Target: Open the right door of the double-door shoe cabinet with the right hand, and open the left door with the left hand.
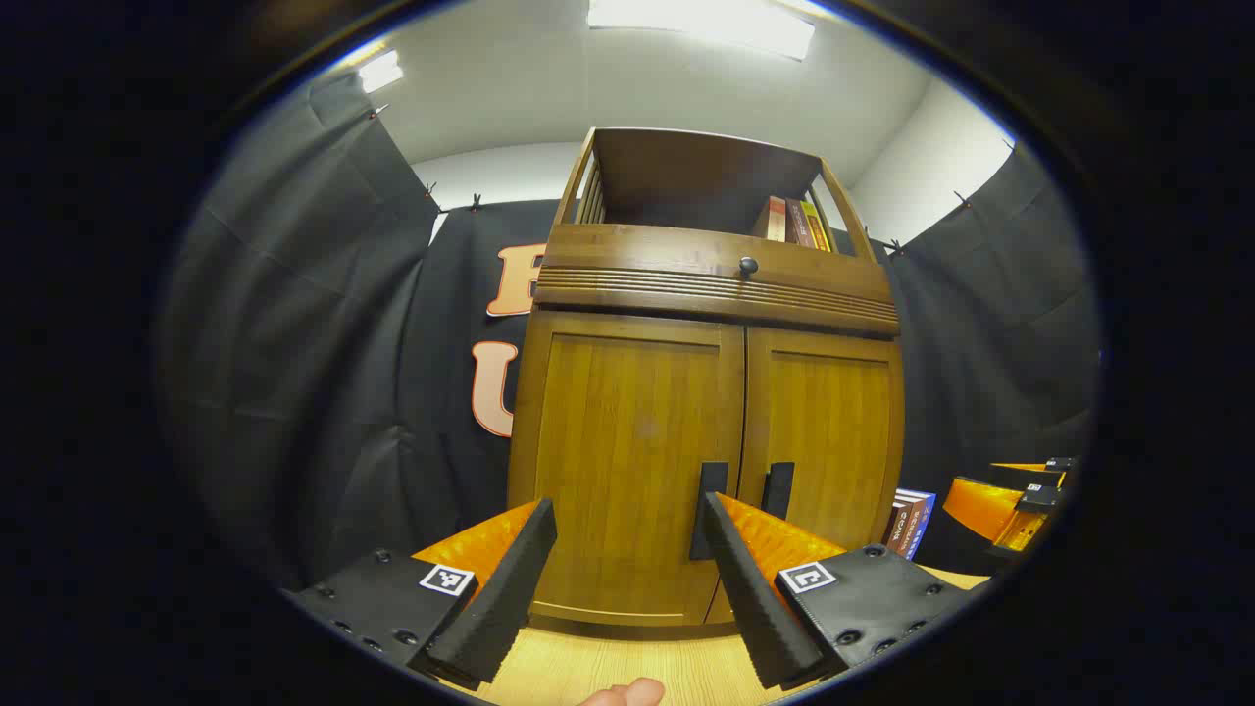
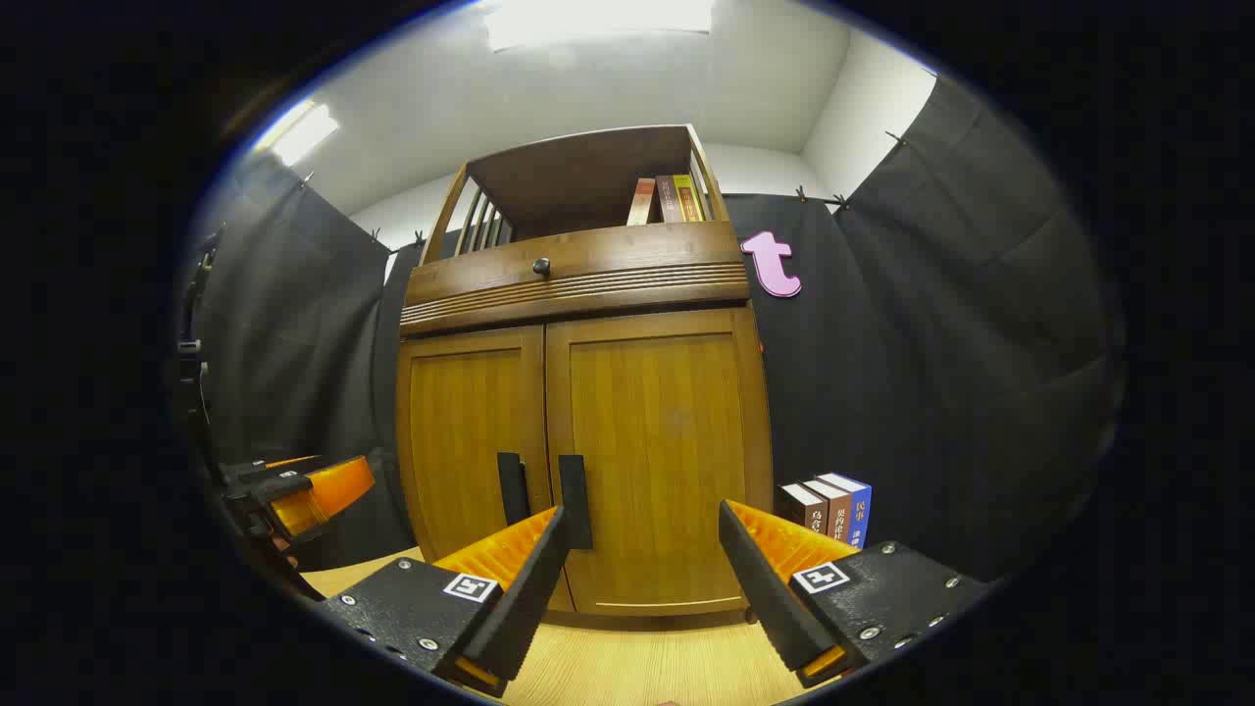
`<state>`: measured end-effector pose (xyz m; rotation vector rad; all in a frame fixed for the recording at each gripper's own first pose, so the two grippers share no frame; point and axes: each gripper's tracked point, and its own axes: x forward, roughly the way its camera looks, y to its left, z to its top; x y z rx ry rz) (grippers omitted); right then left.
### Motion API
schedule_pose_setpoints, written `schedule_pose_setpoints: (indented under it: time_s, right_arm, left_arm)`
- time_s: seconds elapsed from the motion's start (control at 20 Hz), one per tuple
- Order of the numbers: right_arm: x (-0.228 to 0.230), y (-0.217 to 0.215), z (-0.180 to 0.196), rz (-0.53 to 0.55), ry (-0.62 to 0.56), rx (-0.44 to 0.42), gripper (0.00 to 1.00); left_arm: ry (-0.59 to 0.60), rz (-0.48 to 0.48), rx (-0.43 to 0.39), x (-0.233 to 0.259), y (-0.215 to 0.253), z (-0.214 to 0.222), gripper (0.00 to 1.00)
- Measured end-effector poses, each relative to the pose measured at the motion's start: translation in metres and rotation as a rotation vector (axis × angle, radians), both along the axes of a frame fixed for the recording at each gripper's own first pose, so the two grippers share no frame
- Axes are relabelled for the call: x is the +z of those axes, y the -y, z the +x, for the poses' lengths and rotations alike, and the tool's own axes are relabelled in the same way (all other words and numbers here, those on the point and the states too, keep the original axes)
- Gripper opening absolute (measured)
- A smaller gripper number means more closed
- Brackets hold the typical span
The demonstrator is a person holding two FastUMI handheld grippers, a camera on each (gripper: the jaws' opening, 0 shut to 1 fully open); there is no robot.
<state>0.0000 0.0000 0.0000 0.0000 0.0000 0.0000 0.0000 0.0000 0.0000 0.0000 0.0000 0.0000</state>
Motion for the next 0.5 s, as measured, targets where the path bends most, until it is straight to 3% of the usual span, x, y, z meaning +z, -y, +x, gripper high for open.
schedule_pose_setpoints:
  time_s: [0.5]
  right_arm:
    - [-0.0036,-0.0013,0.0047,0.003,-0.003,0.001,0.94]
  left_arm:
    - [-0.011,-0.006,0.009,-0.0051,-0.0049,0.0054,0.97]
